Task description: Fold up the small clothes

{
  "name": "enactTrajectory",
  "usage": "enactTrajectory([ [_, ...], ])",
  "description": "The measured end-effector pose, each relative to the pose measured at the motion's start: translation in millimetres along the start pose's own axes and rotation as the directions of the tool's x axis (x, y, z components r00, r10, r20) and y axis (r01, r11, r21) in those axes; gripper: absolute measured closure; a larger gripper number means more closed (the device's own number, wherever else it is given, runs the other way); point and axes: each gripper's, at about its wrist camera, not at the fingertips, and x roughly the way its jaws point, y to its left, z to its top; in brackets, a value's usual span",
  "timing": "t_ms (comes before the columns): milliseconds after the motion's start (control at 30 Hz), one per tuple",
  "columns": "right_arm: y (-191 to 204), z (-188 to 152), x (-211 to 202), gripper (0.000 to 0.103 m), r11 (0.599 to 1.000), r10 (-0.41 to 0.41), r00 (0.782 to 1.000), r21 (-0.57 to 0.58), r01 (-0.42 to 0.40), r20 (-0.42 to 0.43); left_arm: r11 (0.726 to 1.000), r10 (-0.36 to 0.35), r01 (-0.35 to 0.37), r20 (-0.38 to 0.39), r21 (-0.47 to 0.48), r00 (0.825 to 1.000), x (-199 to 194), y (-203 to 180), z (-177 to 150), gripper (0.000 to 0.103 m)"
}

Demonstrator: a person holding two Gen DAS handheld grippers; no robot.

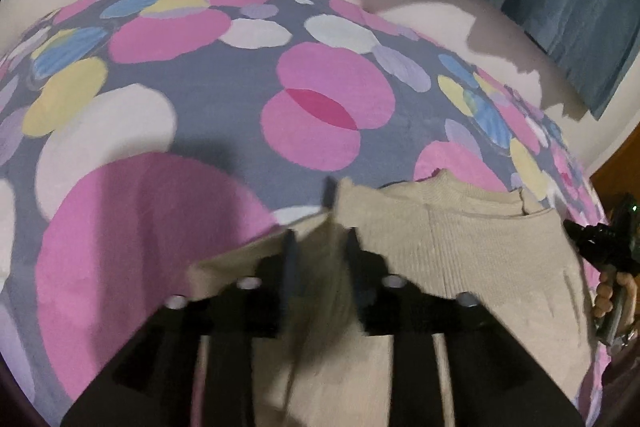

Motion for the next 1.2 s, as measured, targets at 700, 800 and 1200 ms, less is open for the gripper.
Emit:
enactTrajectory([
  [700,158,-63,91,0.041,0.964,0.189,0.953,-0.140,-0.226,-0.235,0.978,-0.097,0.094,-0.006,-0.184,0.995,-62,48,-71,0.035],
  [800,156,-68,108,0.039,0.968,0.165,0.954,-0.142,-0.205,-0.251,0.981,-0.099,0.098,-0.001,-0.168,0.995,-62,46,-74,0.035],
  [1200,161,-118,55,0.036,0.963,0.140,0.964,-0.193,-0.186,-0.226,0.981,-0.147,0.144,-0.018,-0.128,0.989,-56,32,-77,0.035],
])
